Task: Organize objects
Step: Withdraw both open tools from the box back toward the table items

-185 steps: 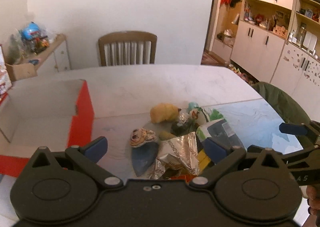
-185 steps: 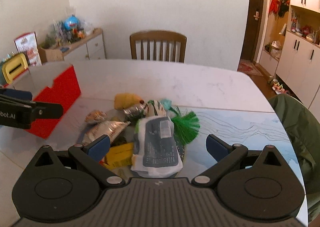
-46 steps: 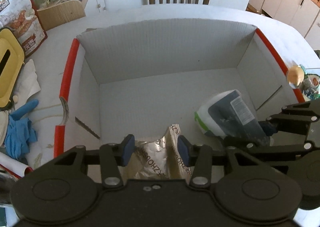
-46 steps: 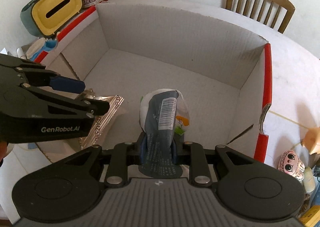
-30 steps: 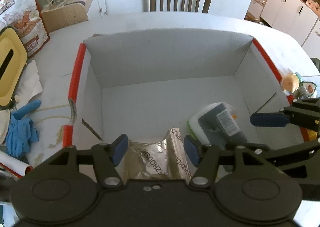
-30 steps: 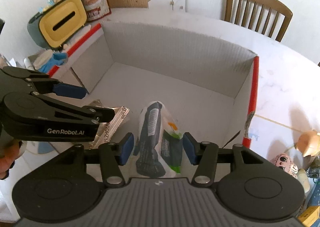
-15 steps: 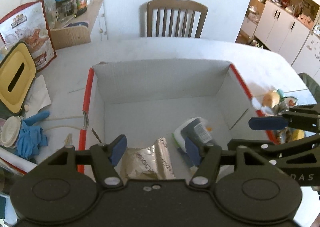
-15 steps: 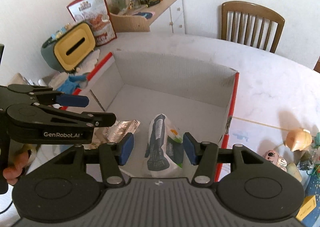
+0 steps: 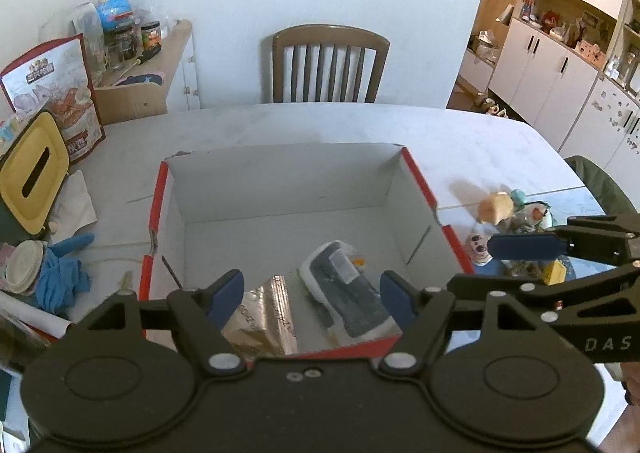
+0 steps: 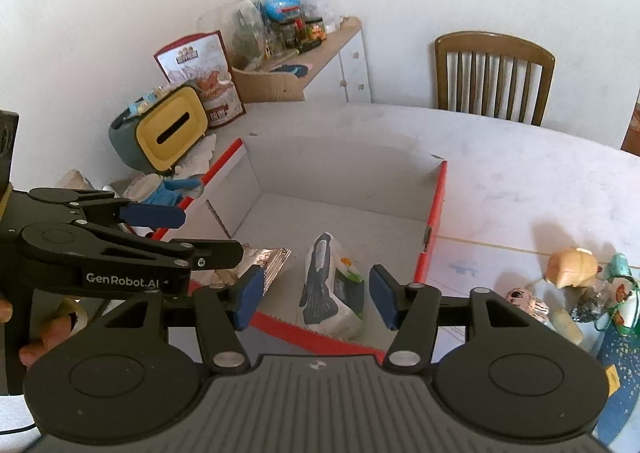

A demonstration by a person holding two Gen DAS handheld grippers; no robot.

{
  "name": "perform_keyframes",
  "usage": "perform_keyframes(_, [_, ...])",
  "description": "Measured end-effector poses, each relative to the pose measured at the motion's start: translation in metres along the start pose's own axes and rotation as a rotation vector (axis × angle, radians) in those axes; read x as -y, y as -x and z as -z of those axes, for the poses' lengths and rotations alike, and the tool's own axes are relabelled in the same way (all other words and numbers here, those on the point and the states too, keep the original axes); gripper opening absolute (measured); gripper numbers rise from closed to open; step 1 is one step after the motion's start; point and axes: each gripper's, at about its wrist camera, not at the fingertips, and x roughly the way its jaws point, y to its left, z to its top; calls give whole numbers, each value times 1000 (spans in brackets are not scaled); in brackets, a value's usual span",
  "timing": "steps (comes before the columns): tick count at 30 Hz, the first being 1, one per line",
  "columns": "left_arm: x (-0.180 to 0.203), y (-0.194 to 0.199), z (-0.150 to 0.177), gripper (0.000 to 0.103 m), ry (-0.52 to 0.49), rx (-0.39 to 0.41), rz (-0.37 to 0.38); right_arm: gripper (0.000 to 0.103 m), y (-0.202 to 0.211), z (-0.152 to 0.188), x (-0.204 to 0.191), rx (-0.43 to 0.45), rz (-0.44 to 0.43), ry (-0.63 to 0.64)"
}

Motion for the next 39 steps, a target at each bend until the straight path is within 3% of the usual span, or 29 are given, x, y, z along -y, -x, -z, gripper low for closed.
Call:
perform_keyframes(19, [82,25,9,92,-28,79,8,72,83,42,60,122,22,-39])
perform_keyframes(29, [135,23,13,102,-66,119,30,80,122,76,114,161,84,-35])
perform_keyframes(39, [189,-2,20,103,-100,108,93,82,137,100,182,146,174,-111])
